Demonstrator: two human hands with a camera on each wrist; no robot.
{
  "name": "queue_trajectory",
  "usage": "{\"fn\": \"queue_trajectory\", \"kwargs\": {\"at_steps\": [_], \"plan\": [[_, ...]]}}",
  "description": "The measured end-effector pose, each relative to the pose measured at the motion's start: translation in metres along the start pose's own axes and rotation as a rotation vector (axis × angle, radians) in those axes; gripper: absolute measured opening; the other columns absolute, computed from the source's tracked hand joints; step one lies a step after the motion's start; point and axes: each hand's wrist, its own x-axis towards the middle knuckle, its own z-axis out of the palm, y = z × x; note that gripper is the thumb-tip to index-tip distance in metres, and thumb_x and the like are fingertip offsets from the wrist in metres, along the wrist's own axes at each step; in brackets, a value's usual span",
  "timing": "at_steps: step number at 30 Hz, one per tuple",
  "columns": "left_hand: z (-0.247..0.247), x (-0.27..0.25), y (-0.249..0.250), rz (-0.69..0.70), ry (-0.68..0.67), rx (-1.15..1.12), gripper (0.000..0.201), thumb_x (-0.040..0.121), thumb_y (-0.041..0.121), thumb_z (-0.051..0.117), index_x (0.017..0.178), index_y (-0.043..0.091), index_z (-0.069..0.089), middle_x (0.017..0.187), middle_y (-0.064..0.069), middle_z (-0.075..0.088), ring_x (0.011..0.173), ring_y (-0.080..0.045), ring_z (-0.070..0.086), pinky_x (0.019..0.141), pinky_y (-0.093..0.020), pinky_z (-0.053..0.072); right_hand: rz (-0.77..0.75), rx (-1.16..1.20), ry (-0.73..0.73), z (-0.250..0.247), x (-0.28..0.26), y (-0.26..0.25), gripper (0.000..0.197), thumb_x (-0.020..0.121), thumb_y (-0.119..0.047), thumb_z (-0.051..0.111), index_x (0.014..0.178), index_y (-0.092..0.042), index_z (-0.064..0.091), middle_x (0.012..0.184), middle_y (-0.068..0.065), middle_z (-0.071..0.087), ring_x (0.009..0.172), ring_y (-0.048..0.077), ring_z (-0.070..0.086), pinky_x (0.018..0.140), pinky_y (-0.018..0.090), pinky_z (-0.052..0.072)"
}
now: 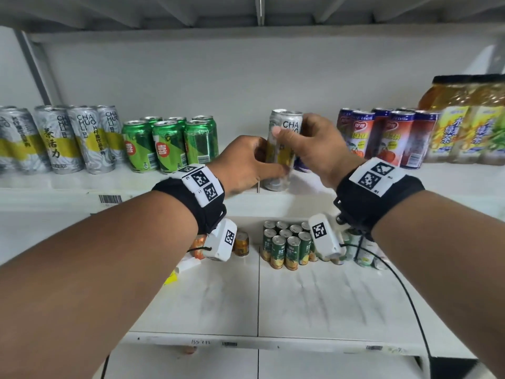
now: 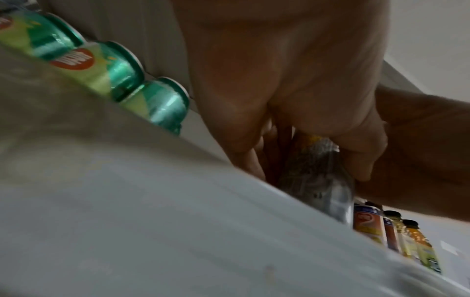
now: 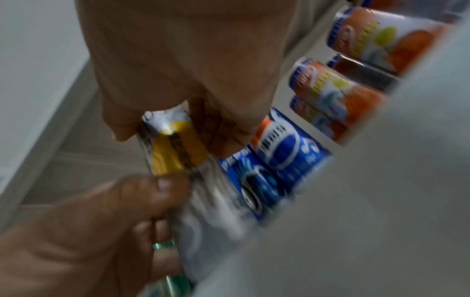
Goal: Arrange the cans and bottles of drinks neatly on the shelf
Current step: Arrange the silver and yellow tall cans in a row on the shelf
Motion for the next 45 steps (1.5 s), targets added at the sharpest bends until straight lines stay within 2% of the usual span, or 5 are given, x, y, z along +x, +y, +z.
{"fn": "queue_trajectory", "kwargs": {"at_steps": [6,9,13,23,45], "plan": [[0.043,0.023,0.043,0.056,-0.177,0.124,0.028,0.087,0.010,0.088,0.111,0.011,0.074,0.091,0.012,0.082,0.085,0.003,0.076,0.077,-0.010,0.054,-0.166,-0.540,0.046,-0.052,0.016,-0.038,0.027,0.085,-0.033,0.081,0.108,-0.024,0.072,0.100,0.001,0.070,0.088,0.018,0.068,0.075,0.030,0.058],[0.065,0.039,0.064,0.090,-0.237,0.250,0.035,0.089,0.022,0.088,0.119,0.011,0.075,0.108,0.004,0.081,0.099,-0.007,0.077,0.091,-0.022,0.056,-0.191,-0.781,0.060,-0.086,0.015,-0.048,0.015,0.087,-0.032,0.077,0.099,-0.023,0.076,0.085,-0.007,0.064,0.082,0.016,0.061,0.072,0.029,0.052],[0.087,0.061,0.080,0.128,-0.184,0.527,0.021,0.088,0.044,0.083,0.093,0.027,0.072,0.089,0.008,0.079,0.082,-0.008,0.074,0.073,-0.026,0.060,-0.167,-0.936,0.098,-0.128,0.015,-0.046,0.014,0.087,-0.030,0.075,0.097,-0.020,0.077,0.087,-0.004,0.065,0.084,0.018,0.061,0.069,0.026,0.044],[0.070,0.080,0.091,0.190,-0.107,0.681,0.014,0.093,0.030,0.075,0.096,0.017,0.079,0.097,0.006,0.076,0.095,-0.017,0.071,0.092,-0.035,0.058,-0.194,-1.221,0.060,-0.140,0.022,-0.036,0.026,0.088,-0.046,0.065,0.102,-0.026,0.075,0.102,0.001,0.067,0.100,0.025,0.059,0.093,0.041,0.046],[-0.352,-0.130,0.013,-0.207,0.212,1.146,0.020,0.091,0.036,0.074,0.106,0.024,0.077,0.094,0.011,0.070,0.089,-0.011,0.067,0.080,-0.032,0.056,-0.677,-0.741,-0.387,0.315,0.056,-0.104,0.028,0.090,-0.039,0.068,0.109,-0.019,0.074,0.107,0.006,0.070,0.102,0.024,0.062,0.087,0.031,0.047]]}}
